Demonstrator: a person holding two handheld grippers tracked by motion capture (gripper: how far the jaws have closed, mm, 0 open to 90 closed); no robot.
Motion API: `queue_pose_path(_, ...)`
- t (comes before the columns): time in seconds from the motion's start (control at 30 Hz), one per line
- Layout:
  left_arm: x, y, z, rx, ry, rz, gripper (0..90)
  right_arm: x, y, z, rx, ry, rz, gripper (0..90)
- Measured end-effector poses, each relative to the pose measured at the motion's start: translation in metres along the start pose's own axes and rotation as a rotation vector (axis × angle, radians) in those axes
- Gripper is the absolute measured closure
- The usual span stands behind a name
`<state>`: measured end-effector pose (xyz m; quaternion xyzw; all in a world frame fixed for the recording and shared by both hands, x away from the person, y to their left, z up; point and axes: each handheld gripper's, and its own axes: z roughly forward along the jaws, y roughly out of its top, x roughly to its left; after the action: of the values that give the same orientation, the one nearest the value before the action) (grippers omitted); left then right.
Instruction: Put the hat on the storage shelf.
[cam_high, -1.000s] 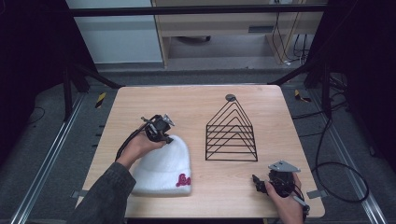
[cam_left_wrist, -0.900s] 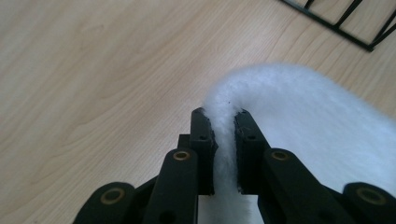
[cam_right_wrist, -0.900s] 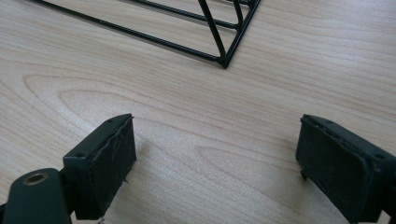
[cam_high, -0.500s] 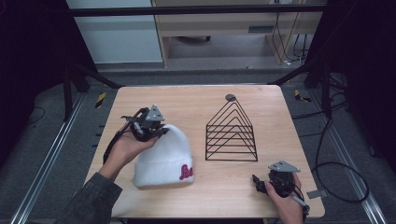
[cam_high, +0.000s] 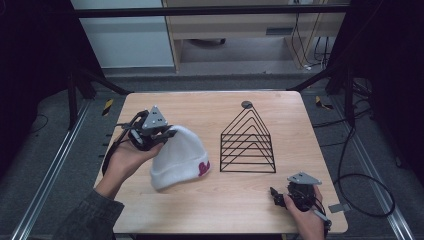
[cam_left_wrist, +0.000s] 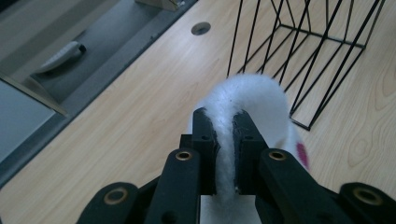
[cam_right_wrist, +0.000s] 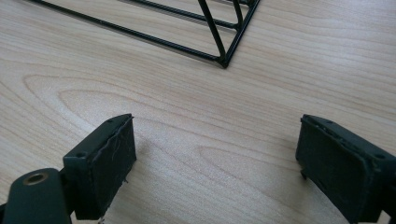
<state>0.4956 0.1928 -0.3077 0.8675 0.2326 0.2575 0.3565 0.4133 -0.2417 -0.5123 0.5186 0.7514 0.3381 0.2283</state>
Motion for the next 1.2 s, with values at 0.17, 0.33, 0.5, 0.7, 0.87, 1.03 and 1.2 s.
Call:
queue_pose_path(0.17, 0.002, 0.007, -0.014, -0.045, 0.024, 0.013, 81.9, 0.0, 0.0, 0.0, -0.001, -0.006, -0.004, 12.3)
queue_pose_path(0.33, 0.012, 0.015, -0.03, -0.076, 0.039, 0.022, 81.9, 0.001, -0.001, 0.0, -0.001, -0.007, -0.007, 12.2)
queue_pose_path(0.5, 0.02, 0.023, -0.044, -0.097, 0.037, 0.041, 81.9, 0.003, 0.0, 0.0, -0.006, -0.009, -0.015, 12.1)
queue_pose_path(0.7, 0.022, 0.037, -0.054, -0.114, 0.042, 0.072, 81.9, 0.006, 0.007, -0.008, -0.072, 0.0, -0.004, 13.0)
queue_pose_path(0.87, 0.022, 0.052, -0.061, -0.136, 0.049, 0.093, 81.9, 0.009, 0.016, -0.021, -0.14, 0.024, -0.003, 17.8)
queue_pose_path(1.03, 0.019, 0.074, -0.068, -0.163, 0.048, 0.139, 81.9, 0.014, 0.044, -0.047, -0.243, 0.074, -0.049, 28.7)
queue_pose_path(1.2, 0.018, 0.089, -0.068, -0.179, 0.035, 0.153, 81.9, 0.024, 0.079, -0.069, -0.298, 0.113, -0.128, 33.5)
